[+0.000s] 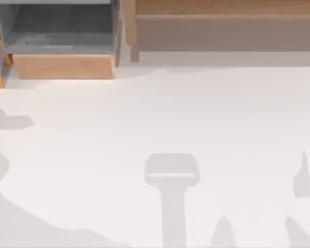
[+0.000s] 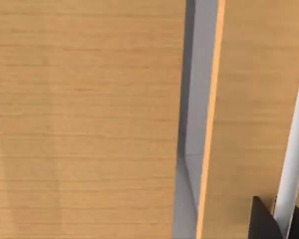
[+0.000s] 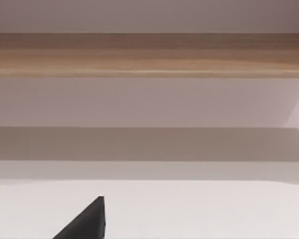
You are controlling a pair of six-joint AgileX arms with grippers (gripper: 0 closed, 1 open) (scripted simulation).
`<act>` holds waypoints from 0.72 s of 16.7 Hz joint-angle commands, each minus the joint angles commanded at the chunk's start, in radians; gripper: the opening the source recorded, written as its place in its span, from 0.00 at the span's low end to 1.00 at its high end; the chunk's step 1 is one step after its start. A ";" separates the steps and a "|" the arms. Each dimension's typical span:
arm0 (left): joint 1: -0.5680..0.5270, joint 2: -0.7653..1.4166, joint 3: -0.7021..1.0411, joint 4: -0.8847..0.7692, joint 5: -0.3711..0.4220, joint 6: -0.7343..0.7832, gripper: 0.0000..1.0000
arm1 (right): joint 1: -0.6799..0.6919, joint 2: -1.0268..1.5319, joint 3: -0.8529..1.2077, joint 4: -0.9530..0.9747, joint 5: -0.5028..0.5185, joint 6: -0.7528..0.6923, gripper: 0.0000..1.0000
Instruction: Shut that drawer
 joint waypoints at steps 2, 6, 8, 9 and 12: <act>-0.004 0.005 0.010 -0.007 -0.004 0.000 0.00 | 0.000 0.000 0.000 0.000 0.000 0.000 1.00; -0.004 0.011 0.021 -0.014 -0.006 -0.001 0.00 | 0.000 0.000 0.000 0.000 0.000 0.000 1.00; -0.017 0.036 0.076 -0.041 -0.018 -0.003 0.00 | 0.000 0.000 0.000 0.000 0.000 0.000 1.00; -0.026 0.052 0.112 -0.059 -0.026 -0.004 0.00 | 0.000 0.000 0.000 0.000 0.000 0.000 1.00; -0.053 0.103 0.226 -0.119 -0.052 -0.005 0.00 | 0.000 0.000 0.000 0.000 0.000 0.000 1.00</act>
